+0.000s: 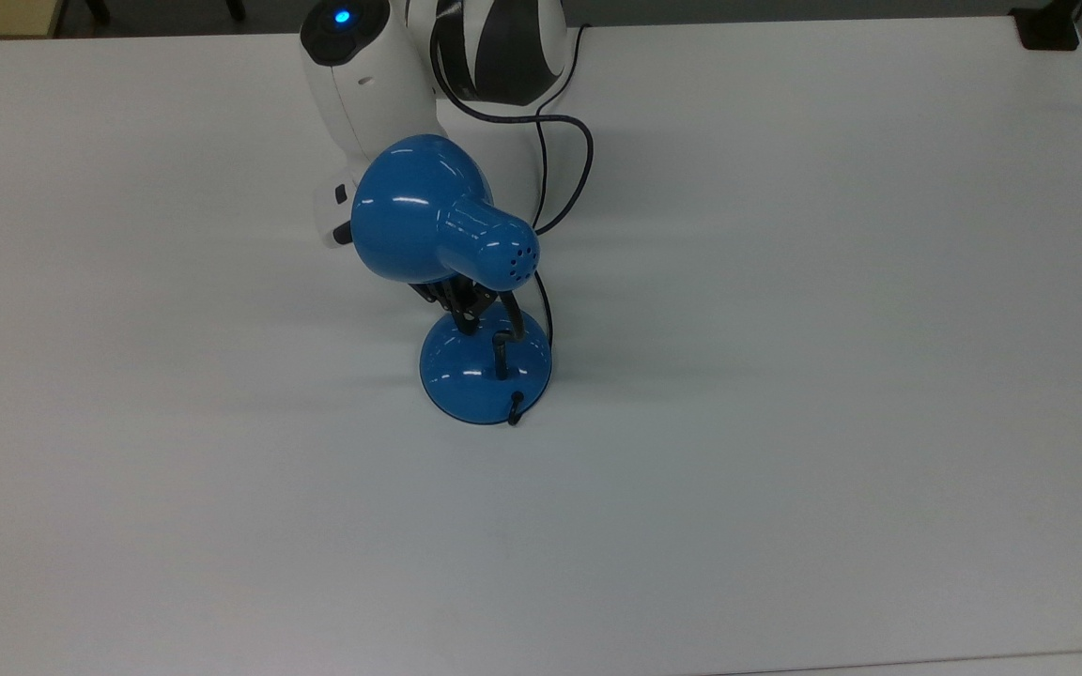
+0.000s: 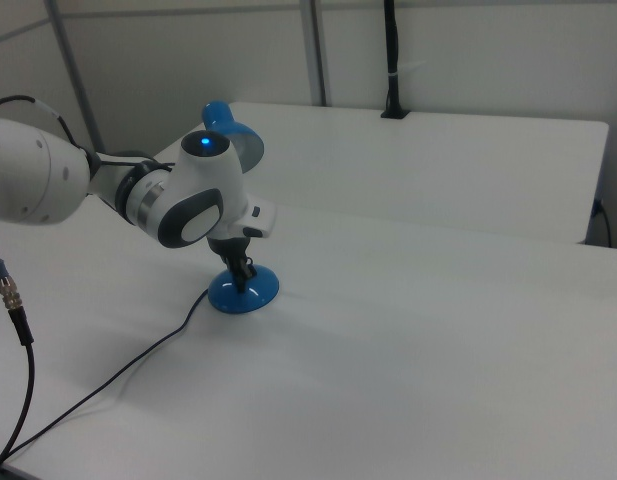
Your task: Turn on the lamp
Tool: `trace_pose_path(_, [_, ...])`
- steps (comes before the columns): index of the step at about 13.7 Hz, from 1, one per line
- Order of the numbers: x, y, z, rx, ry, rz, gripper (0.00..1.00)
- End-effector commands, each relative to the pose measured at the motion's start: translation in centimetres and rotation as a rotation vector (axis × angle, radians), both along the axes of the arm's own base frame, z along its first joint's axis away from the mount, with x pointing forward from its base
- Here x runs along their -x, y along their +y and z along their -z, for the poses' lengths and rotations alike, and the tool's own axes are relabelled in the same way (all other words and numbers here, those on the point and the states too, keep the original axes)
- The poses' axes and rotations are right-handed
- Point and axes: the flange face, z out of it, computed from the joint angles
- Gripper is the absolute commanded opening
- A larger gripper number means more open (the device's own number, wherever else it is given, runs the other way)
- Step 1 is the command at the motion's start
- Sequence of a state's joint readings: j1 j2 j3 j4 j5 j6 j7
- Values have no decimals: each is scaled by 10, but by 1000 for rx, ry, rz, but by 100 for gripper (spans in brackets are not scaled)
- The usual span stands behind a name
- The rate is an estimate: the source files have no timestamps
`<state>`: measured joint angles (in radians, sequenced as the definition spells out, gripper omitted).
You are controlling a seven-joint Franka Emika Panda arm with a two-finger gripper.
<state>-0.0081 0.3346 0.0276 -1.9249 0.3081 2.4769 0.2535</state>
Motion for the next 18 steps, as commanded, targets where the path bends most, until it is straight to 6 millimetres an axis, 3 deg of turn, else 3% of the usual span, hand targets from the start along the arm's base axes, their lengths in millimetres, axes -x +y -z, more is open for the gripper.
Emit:
trace_pose_path(1, [-1, 6, 16, -8, -6, 22, 0])
trace_pose_path(6, [-1, 6, 18, -8, -3, 22, 0])
trace_pose_path(8, [0, 6, 9, -12, -4, 21, 0])
trace_pose_path(10, [4, 5, -6, -21, 19, 8, 0])
trace_pose_path(18, [63, -7, -91, 38, 343, -194, 0])
